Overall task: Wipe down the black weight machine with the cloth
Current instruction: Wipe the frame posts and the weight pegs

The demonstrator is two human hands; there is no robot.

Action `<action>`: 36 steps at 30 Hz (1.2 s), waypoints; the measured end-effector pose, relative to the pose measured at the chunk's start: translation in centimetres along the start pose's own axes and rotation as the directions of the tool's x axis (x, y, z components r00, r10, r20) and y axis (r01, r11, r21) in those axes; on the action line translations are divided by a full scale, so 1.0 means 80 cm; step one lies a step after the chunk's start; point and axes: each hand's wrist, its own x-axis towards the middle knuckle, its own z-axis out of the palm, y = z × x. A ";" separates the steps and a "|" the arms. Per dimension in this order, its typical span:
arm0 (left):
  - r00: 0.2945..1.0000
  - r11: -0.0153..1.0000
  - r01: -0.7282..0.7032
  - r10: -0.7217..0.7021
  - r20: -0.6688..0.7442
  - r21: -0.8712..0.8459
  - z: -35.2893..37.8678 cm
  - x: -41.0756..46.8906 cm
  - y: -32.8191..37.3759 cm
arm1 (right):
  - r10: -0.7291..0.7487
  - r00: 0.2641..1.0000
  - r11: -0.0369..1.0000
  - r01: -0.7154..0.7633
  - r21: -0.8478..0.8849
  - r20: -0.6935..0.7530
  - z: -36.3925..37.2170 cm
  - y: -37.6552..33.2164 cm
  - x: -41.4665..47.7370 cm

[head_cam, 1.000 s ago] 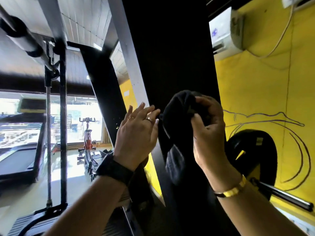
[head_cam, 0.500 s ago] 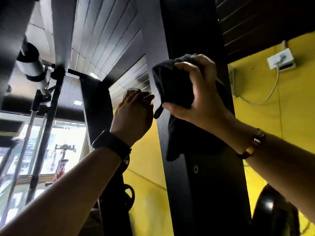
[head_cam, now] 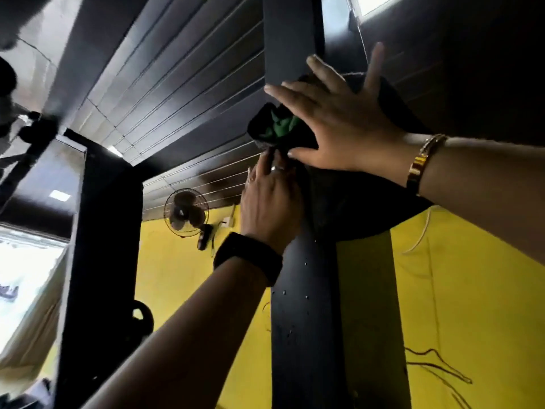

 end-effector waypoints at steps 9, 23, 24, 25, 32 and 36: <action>0.965 0.883 0.109 -0.204 -0.164 -0.457 0.041 -0.040 0.018 | 0.087 0.995 0.994 -0.090 0.066 0.048 0.004 0.026 0.086; 0.969 0.897 0.086 -0.178 -0.174 -0.434 0.039 -0.042 0.015 | -0.120 0.989 0.976 0.134 -0.171 0.092 0.006 -0.022 0.024; 0.967 0.895 0.082 -0.177 -0.181 -0.438 0.039 -0.041 0.016 | -0.124 0.991 0.980 0.130 -0.152 0.053 0.006 -0.018 0.020; 0.967 0.892 0.074 -0.173 -0.186 -0.446 0.039 -0.041 0.016 | -0.114 0.993 0.982 0.116 -0.146 0.022 0.003 -0.011 0.024; 0.966 0.879 0.047 -0.161 -0.203 -0.475 0.046 -0.040 0.010 | 0.060 0.998 0.997 -0.061 -0.041 -0.021 0.035 0.043 0.119; 0.960 0.858 0.038 -0.174 -0.221 -0.512 0.046 -0.038 0.011 | 0.069 0.998 0.984 -0.070 -0.161 -0.009 0.028 0.020 0.103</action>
